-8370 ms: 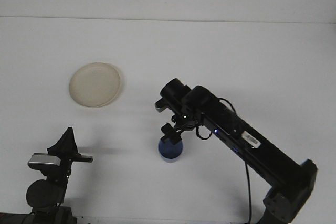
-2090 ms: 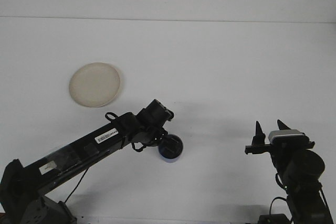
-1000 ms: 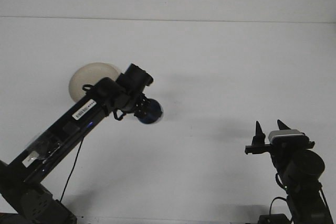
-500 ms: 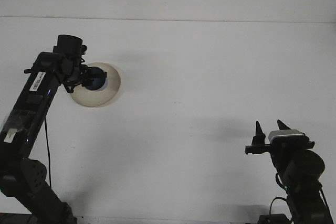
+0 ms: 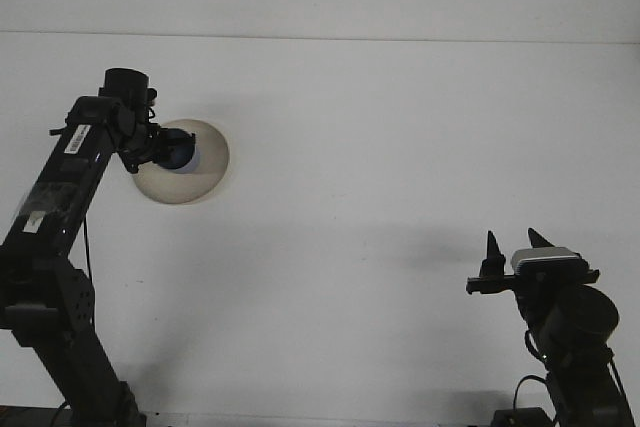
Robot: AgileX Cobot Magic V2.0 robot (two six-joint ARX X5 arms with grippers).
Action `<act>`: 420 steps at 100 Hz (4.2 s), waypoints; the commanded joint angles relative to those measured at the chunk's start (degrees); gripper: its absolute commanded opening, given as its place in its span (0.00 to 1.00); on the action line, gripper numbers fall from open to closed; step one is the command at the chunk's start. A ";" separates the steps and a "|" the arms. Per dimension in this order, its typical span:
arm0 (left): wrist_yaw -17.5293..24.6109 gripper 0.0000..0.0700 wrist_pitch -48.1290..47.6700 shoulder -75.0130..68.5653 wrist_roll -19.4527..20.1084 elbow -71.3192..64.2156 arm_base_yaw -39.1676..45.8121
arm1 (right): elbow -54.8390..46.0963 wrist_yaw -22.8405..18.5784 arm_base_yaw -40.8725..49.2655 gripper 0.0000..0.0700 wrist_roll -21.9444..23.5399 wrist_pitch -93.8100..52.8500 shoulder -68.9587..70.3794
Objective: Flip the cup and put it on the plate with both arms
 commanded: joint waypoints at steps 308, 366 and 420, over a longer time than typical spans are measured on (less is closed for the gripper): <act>0.07 0.39 17.81 -75.91 0.68 -52.63 -3.06 | 0.33 -0.04 0.09 0.61 -0.42 0.11 0.02; 0.07 0.60 22.25 -91.71 1.36 -63.49 -3.06 | 0.33 -0.02 0.09 0.61 -0.42 0.46 0.02; 0.07 0.01 22.21 -91.71 1.31 -63.49 -3.06 | 0.33 -0.02 0.09 0.00 -0.44 0.55 0.02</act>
